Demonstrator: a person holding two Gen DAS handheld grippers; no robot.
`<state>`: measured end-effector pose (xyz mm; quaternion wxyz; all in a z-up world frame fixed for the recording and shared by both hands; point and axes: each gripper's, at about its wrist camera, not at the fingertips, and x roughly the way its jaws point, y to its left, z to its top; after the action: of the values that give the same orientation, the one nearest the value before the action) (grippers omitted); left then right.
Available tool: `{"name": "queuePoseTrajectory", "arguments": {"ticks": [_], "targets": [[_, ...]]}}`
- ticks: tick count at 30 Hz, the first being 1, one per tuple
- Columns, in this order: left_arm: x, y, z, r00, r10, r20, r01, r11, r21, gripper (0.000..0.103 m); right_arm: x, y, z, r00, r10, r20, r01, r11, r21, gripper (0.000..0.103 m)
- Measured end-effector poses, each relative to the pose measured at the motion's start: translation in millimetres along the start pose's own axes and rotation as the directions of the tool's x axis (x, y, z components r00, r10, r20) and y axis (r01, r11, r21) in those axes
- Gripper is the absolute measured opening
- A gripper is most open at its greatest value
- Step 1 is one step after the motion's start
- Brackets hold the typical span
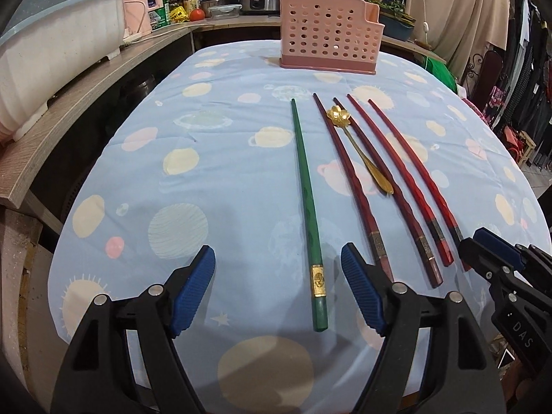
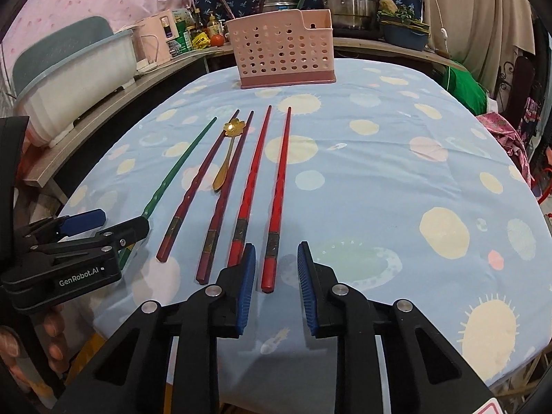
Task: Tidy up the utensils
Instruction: 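Move both open tools back down over the remaining utensils, then bring the left tool around a green chopstick while the right tool approaches a red chopstick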
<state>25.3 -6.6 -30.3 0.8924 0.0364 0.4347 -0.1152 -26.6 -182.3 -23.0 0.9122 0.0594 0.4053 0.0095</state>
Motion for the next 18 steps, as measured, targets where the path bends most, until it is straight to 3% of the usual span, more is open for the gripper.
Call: {"name": "queuePoseTrajectory", "arguments": {"ticks": [9,12,15,18], "targets": [[-0.5,-0.8,-6.5,1.000,0.008,0.009,-0.008,1.000,0.001,0.068,2.8,3.3,-2.7,1.000,-0.007,-0.001,0.007,1.000,-0.015,0.020],[-1.9,-1.4,-7.6,1.000,0.008,0.013,-0.008,1.000,0.002,0.062,2.9,3.8,-3.1,1.000,-0.010,0.003,0.010,1.000,-0.016,0.020],[-3.9,-1.5,-8.8,1.000,0.000,0.020,0.000,1.000,0.005,0.050,2.7,3.7,-3.7,1.000,-0.013,0.006,0.013,1.000,-0.018,0.020],[-4.9,-1.8,-8.1,1.000,-0.016,0.024,0.015,1.000,0.011,0.026,3.0,3.5,-3.9,1.000,-0.020,0.009,0.021,1.000,-0.020,0.017]]}}
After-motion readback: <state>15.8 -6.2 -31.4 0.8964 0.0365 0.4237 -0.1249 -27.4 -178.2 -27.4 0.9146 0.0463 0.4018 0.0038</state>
